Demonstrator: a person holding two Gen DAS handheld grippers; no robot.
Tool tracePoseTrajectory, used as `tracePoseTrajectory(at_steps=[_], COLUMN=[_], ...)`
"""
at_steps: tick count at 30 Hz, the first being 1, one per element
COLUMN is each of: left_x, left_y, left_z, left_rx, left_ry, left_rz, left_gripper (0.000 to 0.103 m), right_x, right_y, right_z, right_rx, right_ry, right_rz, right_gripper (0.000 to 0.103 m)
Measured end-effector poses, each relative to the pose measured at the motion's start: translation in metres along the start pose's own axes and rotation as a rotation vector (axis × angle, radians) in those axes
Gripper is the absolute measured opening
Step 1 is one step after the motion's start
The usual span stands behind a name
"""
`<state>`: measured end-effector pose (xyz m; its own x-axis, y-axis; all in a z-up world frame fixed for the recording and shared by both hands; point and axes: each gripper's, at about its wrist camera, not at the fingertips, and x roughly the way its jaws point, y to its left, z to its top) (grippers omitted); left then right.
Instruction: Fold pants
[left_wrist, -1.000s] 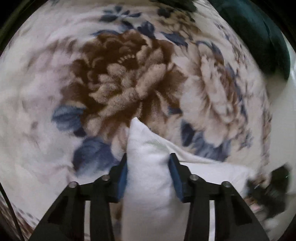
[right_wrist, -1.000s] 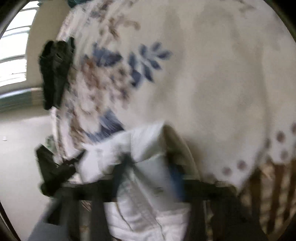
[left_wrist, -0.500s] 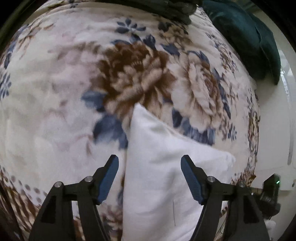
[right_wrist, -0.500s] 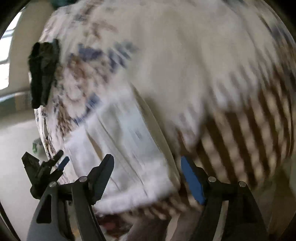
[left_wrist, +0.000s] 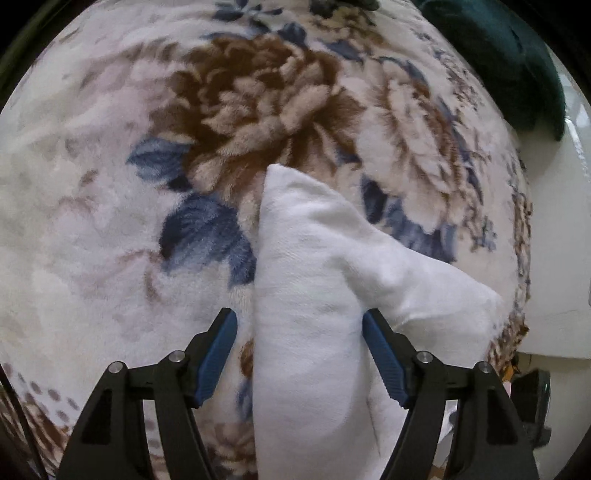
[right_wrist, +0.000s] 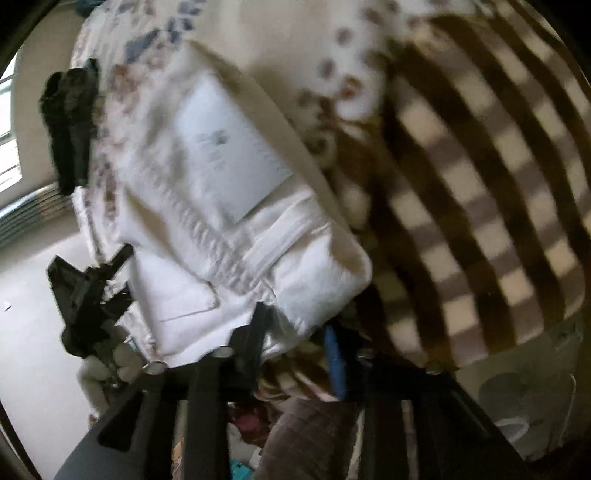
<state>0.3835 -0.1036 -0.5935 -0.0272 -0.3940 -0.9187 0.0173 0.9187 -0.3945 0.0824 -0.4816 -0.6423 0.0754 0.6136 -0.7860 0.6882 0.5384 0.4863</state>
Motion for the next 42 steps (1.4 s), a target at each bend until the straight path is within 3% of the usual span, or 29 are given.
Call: tracePoseTrajectory(at_steps=[2, 5, 9, 11, 15, 19, 22, 26, 30, 32, 34, 37, 39, 40, 41, 42], left_x=[-0.014, -0.022, 0.000, 0.014, 0.022, 0.024, 0.025, 0.025, 0.026, 0.027, 0.029, 0.031, 0.030, 0.028, 0.024, 0.021], left_y=[0.003, 0.014, 0.027, 0.032, 0.030, 0.030, 0.031, 0.033, 0.037, 0.038, 0.037, 0.034, 0.031, 0.027, 0.020, 0.013], left_z=[-0.007, -0.021, -0.032, -0.037, -0.040, -0.040, -0.039, -0.040, -0.039, -0.039, -0.040, -0.040, -0.039, -0.040, -0.041, -0.042], left_rx=[0.006, -0.007, -0.091, -0.134, -0.148, -0.136, -0.134, -0.132, -0.148, -0.147, -0.124, -0.101, -0.101, -0.087, -0.056, -0.027], left_ry=[-0.026, -0.018, 0.037, 0.045, 0.033, 0.031, 0.033, 0.034, 0.038, 0.039, 0.040, 0.038, 0.023, 0.007, -0.016, -0.033], left_rz=[-0.039, -0.121, -0.177, -0.193, -0.205, -0.211, -0.212, -0.206, -0.224, -0.230, -0.222, -0.216, -0.222, -0.227, -0.220, -0.197], left_gripper=[0.074, 0.093, 0.093, 0.093, 0.093, 0.093, 0.093, 0.093, 0.093, 0.093, 0.094, 0.095, 0.094, 0.091, 0.074, 0.066], right_x=[-0.018, -0.033, -0.029, -0.019, -0.030, 0.008, 0.048, 0.083, 0.065, 0.062, 0.078, 0.097, 0.095, 0.093, 0.091, 0.089], right_y=[0.003, 0.005, 0.014, 0.015, 0.004, 0.006, 0.008, 0.002, 0.009, 0.019, 0.013, 0.008, 0.024, 0.033, 0.043, 0.051], right_z=[0.000, 0.003, 0.028, 0.041, 0.005, -0.029, -0.028, -0.017, -0.023, -0.024, -0.021, -0.008, -0.005, -0.006, -0.009, -0.011], right_rx=[-0.006, -0.023, -0.099, -0.066, 0.066, 0.094, 0.117, 0.192, 0.193, 0.108, 0.118, 0.171, 0.142, 0.122, 0.099, 0.081], right_ry=[-0.063, -0.120, -0.141, -0.115, -0.166, -0.079, -0.056, -0.104, -0.192, -0.196, -0.161, -0.149, -0.166, -0.184, -0.204, -0.220], right_rz=[0.041, 0.092, 0.103, 0.000, 0.154, 0.280, 0.353, 0.414, 0.586, 0.515, 0.477, 0.540, 0.536, 0.528, 0.508, 0.469], right_gripper=[0.082, 0.082, 0.085, 0.085, 0.085, 0.085, 0.085, 0.086, 0.086, 0.086, 0.086, 0.086, 0.087, 0.087, 0.085, 0.073])
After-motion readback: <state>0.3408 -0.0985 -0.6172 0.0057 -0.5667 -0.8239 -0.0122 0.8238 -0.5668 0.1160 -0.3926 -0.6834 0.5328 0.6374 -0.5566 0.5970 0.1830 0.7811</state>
